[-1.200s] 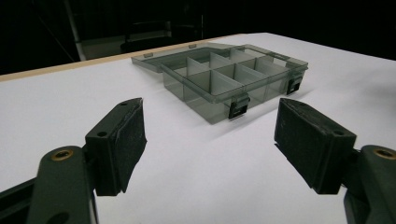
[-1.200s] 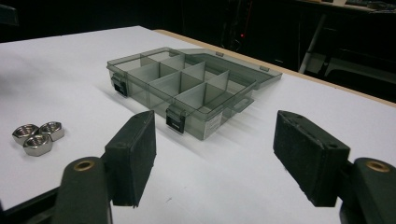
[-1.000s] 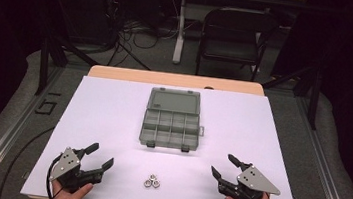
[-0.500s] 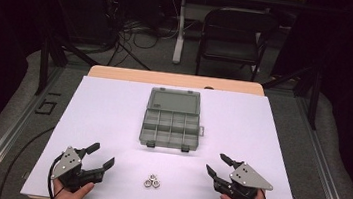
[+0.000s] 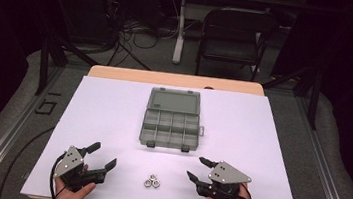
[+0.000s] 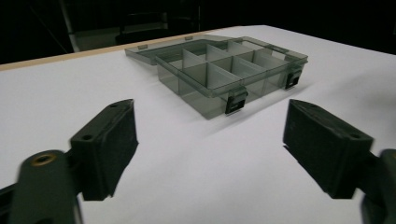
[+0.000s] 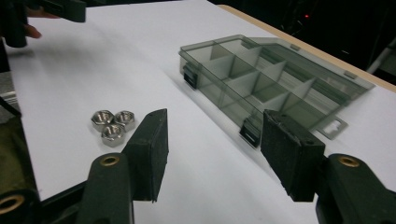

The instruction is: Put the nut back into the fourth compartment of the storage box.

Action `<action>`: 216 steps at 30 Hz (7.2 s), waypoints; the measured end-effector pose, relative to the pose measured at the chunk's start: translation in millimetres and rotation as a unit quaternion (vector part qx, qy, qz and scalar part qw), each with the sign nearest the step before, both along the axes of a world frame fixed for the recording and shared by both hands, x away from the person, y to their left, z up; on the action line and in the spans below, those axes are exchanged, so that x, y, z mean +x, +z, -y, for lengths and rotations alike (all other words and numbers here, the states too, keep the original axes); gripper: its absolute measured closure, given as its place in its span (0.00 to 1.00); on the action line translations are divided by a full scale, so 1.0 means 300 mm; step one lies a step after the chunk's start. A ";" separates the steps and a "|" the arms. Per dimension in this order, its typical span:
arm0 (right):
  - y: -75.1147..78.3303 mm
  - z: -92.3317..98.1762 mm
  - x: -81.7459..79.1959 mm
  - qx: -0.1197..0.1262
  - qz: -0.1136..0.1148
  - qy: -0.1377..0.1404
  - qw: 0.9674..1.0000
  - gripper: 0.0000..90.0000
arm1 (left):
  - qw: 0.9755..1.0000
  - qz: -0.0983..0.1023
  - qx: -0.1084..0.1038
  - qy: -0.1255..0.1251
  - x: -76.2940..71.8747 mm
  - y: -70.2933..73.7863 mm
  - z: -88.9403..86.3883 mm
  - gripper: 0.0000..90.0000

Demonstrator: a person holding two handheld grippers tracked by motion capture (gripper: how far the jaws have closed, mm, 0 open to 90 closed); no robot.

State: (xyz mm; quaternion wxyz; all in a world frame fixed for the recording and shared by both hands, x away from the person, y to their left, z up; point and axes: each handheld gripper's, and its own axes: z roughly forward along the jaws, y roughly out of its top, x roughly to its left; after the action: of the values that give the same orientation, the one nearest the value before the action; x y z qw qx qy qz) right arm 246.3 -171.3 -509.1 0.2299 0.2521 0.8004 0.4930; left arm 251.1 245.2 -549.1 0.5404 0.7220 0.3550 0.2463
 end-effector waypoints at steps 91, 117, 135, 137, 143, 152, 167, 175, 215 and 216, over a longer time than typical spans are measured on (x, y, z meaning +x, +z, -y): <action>-0.134 -0.312 0.031 -0.055 -0.129 0.069 0.988 0.78 | 1.000 -0.010 0.008 0.000 -0.001 -0.010 0.002 0.17; 0.136 -0.140 0.187 -0.035 -0.120 0.028 0.992 0.78 | 1.000 -0.010 0.013 -0.002 -0.002 -0.009 0.003 0.17; 0.207 -0.113 0.325 -0.038 -0.128 -0.012 0.991 0.78 | 1.000 -0.013 0.016 -0.006 -0.001 -0.008 0.002 0.17; 0.211 -0.113 0.340 -0.039 -0.122 -0.018 0.992 0.78 | 1.000 -0.009 0.013 -0.004 0.000 -0.010 0.004 0.17; 0.218 -0.111 0.391 -0.036 -0.127 -0.037 0.991 0.78 | 1.000 -0.010 0.014 -0.005 -0.001 -0.010 0.005 0.17; 0.203 -0.106 0.486 -0.040 -0.131 -0.069 0.988 0.78 | 1.000 -0.009 0.013 -0.006 0.000 -0.010 0.005 0.17; 0.096 -0.118 0.601 -0.059 -0.150 -0.115 0.980 0.78 | 1.000 -0.009 0.015 -0.008 0.000 -0.010 0.005 0.17; 0.036 -0.121 0.647 -0.072 -0.158 -0.135 0.975 0.78 | 1.000 -0.013 0.017 -0.011 0.000 -0.008 0.001 0.17; 0.004 -0.119 0.660 -0.089 -0.133 -0.156 0.975 0.62 | 1.000 0.002 0.006 0.004 0.001 -0.014 0.008 0.17; 0.009 -0.118 0.656 -0.088 -0.131 -0.155 0.975 0.61 | 1.000 0.003 0.007 0.003 0.000 -0.014 0.007 0.17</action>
State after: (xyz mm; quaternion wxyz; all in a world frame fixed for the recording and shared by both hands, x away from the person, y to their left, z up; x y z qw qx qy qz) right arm 443.1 -135.9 -506.4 0.2182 0.4142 0.8147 0.3422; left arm 251.2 243.0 -553.2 0.5354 0.7240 0.3540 0.2527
